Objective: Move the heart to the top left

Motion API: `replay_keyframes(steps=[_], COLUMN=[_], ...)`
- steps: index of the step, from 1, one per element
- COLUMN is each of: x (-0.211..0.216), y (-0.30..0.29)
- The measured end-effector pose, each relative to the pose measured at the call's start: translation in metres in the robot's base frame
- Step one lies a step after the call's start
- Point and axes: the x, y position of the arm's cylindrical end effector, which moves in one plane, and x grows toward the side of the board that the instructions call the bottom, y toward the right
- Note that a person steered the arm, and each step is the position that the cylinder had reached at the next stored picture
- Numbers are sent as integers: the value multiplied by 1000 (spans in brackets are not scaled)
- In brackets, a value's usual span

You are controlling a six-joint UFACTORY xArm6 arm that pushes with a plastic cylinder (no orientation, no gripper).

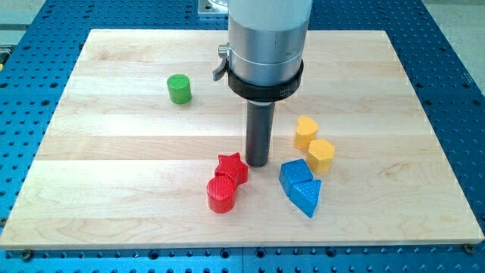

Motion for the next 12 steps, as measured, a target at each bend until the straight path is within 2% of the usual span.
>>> replay_keyframes(steps=[1, 3, 4, 5, 6, 7, 8, 9, 10, 11, 12], x=[-26, -60, -57, -120, -64, 42, 60, 13, -8, 54, 89], y=[0, -36, 30, 79, 124, 135, 82, 67, 78, 92, 130])
